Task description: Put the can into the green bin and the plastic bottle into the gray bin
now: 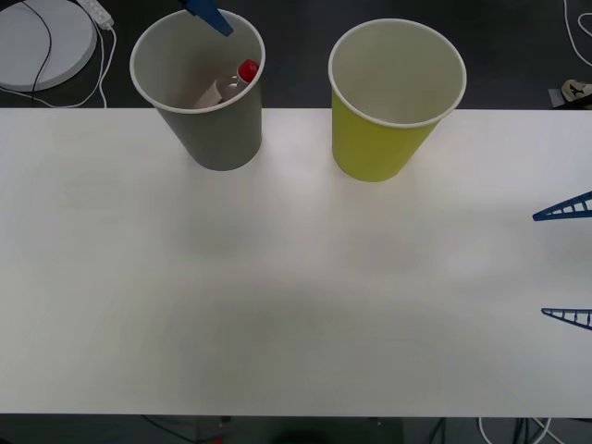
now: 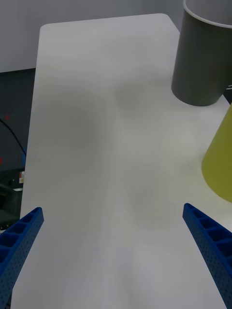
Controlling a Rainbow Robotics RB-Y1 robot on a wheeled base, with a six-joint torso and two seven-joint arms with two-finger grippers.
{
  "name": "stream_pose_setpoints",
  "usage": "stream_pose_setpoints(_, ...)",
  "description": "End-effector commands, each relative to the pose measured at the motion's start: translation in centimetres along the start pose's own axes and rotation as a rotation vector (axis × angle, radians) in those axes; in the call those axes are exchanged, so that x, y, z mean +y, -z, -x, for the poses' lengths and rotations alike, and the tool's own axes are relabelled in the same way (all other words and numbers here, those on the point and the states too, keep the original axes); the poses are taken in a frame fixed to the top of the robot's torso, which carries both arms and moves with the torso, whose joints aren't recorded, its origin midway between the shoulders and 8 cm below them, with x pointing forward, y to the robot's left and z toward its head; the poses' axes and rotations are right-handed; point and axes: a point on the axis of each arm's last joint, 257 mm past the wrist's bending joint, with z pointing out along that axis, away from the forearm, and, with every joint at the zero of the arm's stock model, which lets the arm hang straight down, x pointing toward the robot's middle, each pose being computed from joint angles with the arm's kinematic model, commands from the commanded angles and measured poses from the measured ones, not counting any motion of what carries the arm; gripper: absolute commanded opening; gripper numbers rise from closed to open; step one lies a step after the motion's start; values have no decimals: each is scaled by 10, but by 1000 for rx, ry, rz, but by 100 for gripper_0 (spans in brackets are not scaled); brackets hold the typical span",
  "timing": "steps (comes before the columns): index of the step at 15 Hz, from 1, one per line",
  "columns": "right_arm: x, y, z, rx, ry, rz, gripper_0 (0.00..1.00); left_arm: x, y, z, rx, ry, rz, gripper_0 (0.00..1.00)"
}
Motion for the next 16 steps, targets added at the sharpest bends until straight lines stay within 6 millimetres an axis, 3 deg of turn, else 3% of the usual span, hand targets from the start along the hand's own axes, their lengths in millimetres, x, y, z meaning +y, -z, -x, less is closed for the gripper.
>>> stream_pose_setpoints(1, 0, 0, 0, 0, 0, 0, 100, -4, 3, -9, -10, -21, -9, 100)
stream_pose_setpoints(10, 0, 0, 0, 0, 0, 0, 100, -28, 22, -66, -85, -54, -33, 100)
stream_pose_setpoints(16, 0, 0, 0, 0, 0, 0, 100, -60, 34, -109, -161, -70, -61, 100)
